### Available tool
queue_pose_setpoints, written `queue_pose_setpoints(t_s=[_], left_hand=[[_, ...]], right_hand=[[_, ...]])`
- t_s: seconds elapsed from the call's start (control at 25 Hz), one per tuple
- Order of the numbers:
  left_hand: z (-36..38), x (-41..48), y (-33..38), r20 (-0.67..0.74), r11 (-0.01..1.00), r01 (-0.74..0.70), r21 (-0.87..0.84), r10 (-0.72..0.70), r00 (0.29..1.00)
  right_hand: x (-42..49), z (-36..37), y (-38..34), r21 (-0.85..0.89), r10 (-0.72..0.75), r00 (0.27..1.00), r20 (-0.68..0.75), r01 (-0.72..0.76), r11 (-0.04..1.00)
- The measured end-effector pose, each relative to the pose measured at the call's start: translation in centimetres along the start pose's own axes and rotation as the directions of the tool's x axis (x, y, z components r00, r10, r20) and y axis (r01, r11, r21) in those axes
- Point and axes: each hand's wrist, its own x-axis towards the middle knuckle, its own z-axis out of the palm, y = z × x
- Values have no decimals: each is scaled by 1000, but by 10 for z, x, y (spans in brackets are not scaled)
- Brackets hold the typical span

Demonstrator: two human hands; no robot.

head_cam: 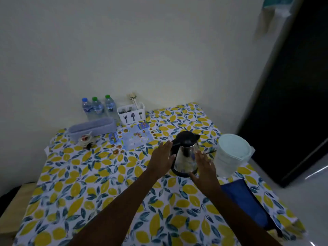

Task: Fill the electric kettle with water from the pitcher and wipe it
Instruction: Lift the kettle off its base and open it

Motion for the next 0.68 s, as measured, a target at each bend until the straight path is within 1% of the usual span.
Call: queue_pose_setpoints(t_s=[0.12, 0.16, 0.24, 0.32, 0.48, 0.56, 0.68], left_hand=[[14, 20, 6, -34, 994, 88, -69, -91, 995], [17, 25, 8, -40, 990, 107, -94, -111, 993], [25, 37, 10, -43, 969, 164, -185, -174, 984], [30, 47, 11, -73, 938, 191, -288, -221, 973], [32, 61, 6, -68, 848, 269, -457, -335, 940], [30, 62, 5, -57, 823, 296, -485, -368, 928], [31, 61, 4, -45, 806, 311, -503, -384, 922]], right_hand=[[14, 14, 16, 52, 49, 998, 38, -51, 997], [19, 18, 18, 65, 49, 997, 55, -52, 997], [34, 28, 28, 122, 46, 998, 45, -52, 991], [49, 35, 33, 197, 71, 996, 44, -79, 977], [69, 50, 34, 349, 88, 996, 4, -84, 933], [73, 56, 34, 362, 98, 995, -24, -83, 929], [73, 63, 36, 366, 113, 994, -16, -99, 925]])
